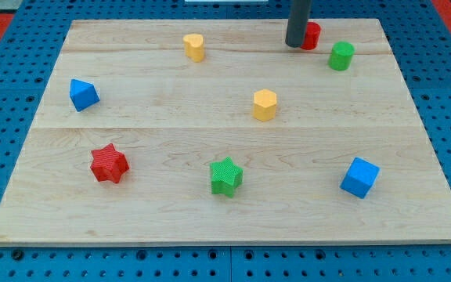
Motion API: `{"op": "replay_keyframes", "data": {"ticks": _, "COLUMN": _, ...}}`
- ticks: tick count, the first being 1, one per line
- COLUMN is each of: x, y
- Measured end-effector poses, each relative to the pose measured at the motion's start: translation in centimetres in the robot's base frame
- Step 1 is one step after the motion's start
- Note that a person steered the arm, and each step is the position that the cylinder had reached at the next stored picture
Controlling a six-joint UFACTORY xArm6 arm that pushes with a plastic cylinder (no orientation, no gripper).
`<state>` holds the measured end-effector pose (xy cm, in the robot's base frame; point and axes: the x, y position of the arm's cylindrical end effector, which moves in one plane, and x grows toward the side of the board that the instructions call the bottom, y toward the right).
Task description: Slide yellow heart towards top left
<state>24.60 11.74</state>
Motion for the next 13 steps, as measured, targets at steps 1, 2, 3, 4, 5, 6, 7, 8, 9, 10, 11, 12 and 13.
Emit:
{"op": "replay_keyframes", "data": {"ticks": 1, "x": -0.4, "y": 0.7}}
{"op": "replay_keyframes", "data": {"ticks": 2, "x": -0.4, "y": -0.2}}
{"op": "replay_keyframes", "data": {"ticks": 3, "x": 0.3, "y": -4.5}}
{"op": "replay_keyframes", "data": {"ticks": 4, "x": 0.8, "y": -10.1}}
{"op": "replay_keyframes", "data": {"ticks": 5, "x": 0.8, "y": -12.5}}
{"op": "replay_keyframes", "data": {"ticks": 6, "x": 2.3, "y": -14.2}}
{"op": "replay_keyframes", "data": {"ticks": 7, "x": 2.7, "y": -16.5}}
{"op": "replay_keyframes", "data": {"ticks": 8, "x": 1.2, "y": -18.1}}
{"op": "replay_keyframes", "data": {"ticks": 9, "x": 0.6, "y": -20.4}}
{"op": "replay_keyframes", "data": {"ticks": 10, "x": 0.5, "y": -21.6}}
{"op": "replay_keyframes", "data": {"ticks": 11, "x": 0.3, "y": -23.2}}
{"op": "replay_keyframes", "data": {"ticks": 12, "x": -0.5, "y": -26.1}}
{"op": "replay_keyframes", "data": {"ticks": 13, "x": -0.7, "y": -28.3}}
